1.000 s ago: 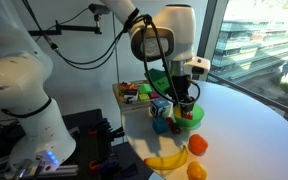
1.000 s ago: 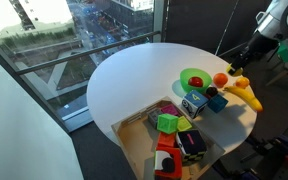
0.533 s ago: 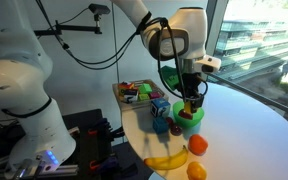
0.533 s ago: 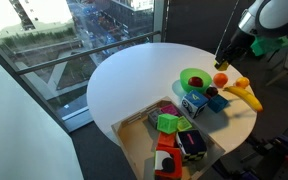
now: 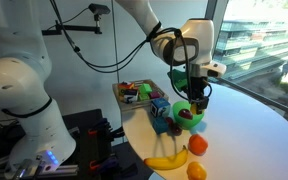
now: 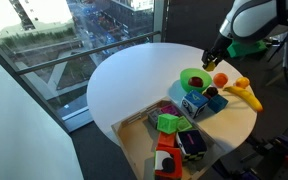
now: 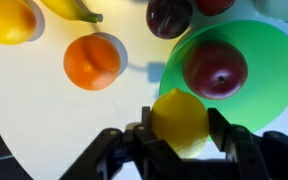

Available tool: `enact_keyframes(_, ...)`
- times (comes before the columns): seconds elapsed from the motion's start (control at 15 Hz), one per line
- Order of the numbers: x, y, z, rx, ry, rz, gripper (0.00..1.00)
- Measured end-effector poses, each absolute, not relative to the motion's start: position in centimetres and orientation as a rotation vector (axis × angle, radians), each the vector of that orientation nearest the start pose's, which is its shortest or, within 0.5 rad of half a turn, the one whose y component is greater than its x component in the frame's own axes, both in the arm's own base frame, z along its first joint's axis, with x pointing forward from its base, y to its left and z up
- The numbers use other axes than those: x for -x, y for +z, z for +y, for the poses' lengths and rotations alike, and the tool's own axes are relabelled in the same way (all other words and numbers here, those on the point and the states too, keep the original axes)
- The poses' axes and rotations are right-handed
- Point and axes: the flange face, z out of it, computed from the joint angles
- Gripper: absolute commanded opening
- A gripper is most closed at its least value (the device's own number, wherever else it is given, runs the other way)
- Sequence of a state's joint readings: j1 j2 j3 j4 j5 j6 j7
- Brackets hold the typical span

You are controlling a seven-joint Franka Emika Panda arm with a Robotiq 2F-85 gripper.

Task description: Put the lemon in the bowl

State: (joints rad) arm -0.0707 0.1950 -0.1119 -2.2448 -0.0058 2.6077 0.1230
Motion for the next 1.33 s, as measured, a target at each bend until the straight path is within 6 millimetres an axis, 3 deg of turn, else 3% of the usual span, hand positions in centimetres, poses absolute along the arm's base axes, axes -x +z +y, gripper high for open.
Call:
enact_keyframes(0.13,-55.2,28.9,-9.6,3.128,-0.248,0.464,0.33)
enact_keyframes(0.2,-55.4,28.4,-9.3,3.131,-0.237,0.460,0.80)
enact_keyframes(0.4,-55.5,27.2,-8.9,3.148,-0.207,0.434,0.99)
enact_keyframes(0.8,-55.2,26.6,-8.8,3.162,-0.160,0.420,1.00)
enact_keyframes(1.33,-52.3,28.1,-8.8,3.146,0.208,0.413,1.00)
